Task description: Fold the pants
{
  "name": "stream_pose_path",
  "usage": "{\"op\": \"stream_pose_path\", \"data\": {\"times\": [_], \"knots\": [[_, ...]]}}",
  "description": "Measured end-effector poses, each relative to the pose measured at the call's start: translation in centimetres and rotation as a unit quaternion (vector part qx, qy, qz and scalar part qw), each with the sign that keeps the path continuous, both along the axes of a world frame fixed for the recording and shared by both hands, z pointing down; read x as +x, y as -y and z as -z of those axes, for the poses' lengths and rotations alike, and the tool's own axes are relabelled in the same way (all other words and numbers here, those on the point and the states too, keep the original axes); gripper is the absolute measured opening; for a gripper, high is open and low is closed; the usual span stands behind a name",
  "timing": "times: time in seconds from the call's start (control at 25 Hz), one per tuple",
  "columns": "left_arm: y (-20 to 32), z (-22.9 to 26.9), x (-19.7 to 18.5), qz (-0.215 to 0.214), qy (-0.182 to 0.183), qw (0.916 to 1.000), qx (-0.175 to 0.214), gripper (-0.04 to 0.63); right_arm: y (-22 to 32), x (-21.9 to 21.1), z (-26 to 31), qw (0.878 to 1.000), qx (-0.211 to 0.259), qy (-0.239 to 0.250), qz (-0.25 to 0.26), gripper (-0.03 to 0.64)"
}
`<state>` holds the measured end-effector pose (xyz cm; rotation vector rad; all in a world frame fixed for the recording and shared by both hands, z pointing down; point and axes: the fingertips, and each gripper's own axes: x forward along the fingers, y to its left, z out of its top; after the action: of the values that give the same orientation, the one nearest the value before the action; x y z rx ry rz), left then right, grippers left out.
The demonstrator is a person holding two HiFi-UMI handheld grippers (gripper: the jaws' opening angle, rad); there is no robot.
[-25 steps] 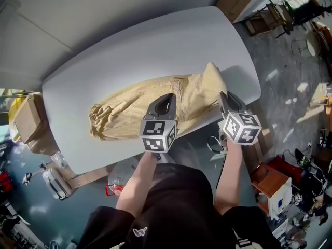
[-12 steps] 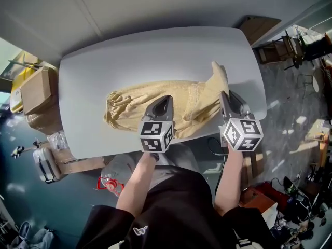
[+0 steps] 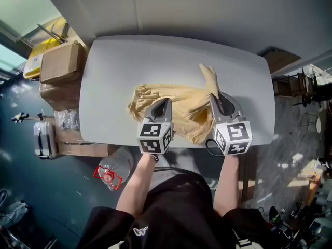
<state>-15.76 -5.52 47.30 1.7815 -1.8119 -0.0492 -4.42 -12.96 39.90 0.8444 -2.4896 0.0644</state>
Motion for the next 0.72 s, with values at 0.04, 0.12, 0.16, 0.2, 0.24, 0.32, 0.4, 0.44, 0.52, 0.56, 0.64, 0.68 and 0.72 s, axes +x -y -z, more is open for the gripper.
{"op": "stream_pose_path", "data": {"times": [0.04,0.12,0.16,0.2,0.24,0.32,0.4,0.44,0.52,0.56,0.64,0.68,0.72], "knots": [[-0.5,0.0,-1.0,0.012,-0.001,0.9999,-0.001,0.005,-0.6,-1.5,-0.3,1.0,0.004,-0.008,0.022,0.069],[-1.6,-0.1,-2.9,0.036,-0.001,0.9994,-0.002,0.005,-1.9,-4.3,-1.0,0.997,0.011,-0.027,0.067,0.069],[-2.1,-0.2,-3.9,0.046,-0.001,0.9989,-0.004,0.005,-2.7,-5.7,-1.4,0.995,0.014,-0.037,0.09,0.069],[-2.7,-0.4,-4.8,0.057,-0.001,0.9984,-0.006,0.005,-3.5,-7.1,-1.9,0.992,0.017,-0.047,0.114,0.069],[-3.3,-0.5,-5.6,0.067,-0.001,0.9977,-0.008,0.005,-4.5,-8.3,-2.5,0.989,0.018,-0.058,0.137,0.069],[-4.5,-0.9,-7.1,0.088,-0.002,0.9961,-0.012,0.005,-6.5,-10.7,-3.8,0.979,0.019,-0.084,0.186,0.069],[-5.7,-1.2,-8.6,0.108,-0.004,0.9941,-0.016,0.005,-8.4,-12.8,-5.3,0.965,0.021,-0.115,0.233,0.069],[-6.3,-1.4,-9.4,0.117,-0.005,0.9929,-0.018,0.005,-9.3,-13.8,-6.2,0.959,0.02,-0.128,0.251,0.069],[-7.5,-1.8,-10.6,0.135,-0.007,0.9906,-0.024,0.005,-10.8,-15.6,-8.3,0.949,0.017,-0.15,0.278,0.069],[-8.1,-2.1,-11.2,0.144,-0.009,0.9892,-0.028,0.005,-11.5,-16.3,-9.4,0.944,0.013,-0.159,0.289,0.069],[-9.2,-2.8,-12.0,0.16,-0.012,0.9865,-0.036,0.005,-12.6,-17.6,-11.4,0.935,0.007,-0.176,0.308,0.069],[-9.6,-3.0,-12.4,0.165,-0.014,0.9854,-0.038,0.005,-13.0,-18.2,-12.3,0.931,0.004,-0.186,0.315,0.069],[-9.9,-3.3,-12.7,0.17,-0.016,0.9845,-0.04,0.005,-13.4,-18.7,-13.1,0.926,0.002,-0.196,0.321,0.069]]}}
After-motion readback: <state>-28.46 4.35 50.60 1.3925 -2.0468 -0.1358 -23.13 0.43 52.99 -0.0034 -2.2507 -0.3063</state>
